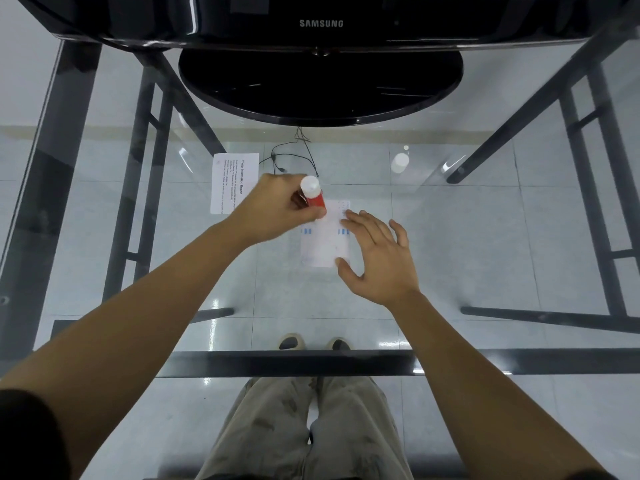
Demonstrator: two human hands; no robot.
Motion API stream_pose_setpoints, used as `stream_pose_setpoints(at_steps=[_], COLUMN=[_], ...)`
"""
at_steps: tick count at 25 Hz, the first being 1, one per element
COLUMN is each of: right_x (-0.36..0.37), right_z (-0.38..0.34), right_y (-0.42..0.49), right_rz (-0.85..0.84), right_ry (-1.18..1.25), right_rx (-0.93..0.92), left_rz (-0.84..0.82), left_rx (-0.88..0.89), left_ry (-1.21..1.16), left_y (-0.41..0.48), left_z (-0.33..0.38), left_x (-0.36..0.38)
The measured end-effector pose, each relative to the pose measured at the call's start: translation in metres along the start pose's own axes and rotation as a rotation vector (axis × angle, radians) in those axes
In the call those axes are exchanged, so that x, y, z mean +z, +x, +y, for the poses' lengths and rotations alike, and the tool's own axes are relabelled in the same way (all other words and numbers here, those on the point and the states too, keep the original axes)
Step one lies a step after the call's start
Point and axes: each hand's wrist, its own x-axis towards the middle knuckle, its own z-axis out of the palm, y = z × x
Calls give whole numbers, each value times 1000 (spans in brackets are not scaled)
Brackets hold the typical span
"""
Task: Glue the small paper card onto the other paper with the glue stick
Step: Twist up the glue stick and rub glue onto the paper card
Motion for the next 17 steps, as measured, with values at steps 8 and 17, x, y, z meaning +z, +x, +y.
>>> stream_pose_setpoints(at_steps=[8, 17], right_x=[-1, -2], right_z=[0, -2], right_y=[-1, 0], right_rz=[21, 10], right_ry=[41, -12], right_rx=[-3, 23], left_rz=[77, 66], left_rx=[1, 136], left_ry=[11, -4], left_y=[6, 2], left_z=[3, 3], left_x=[3, 5])
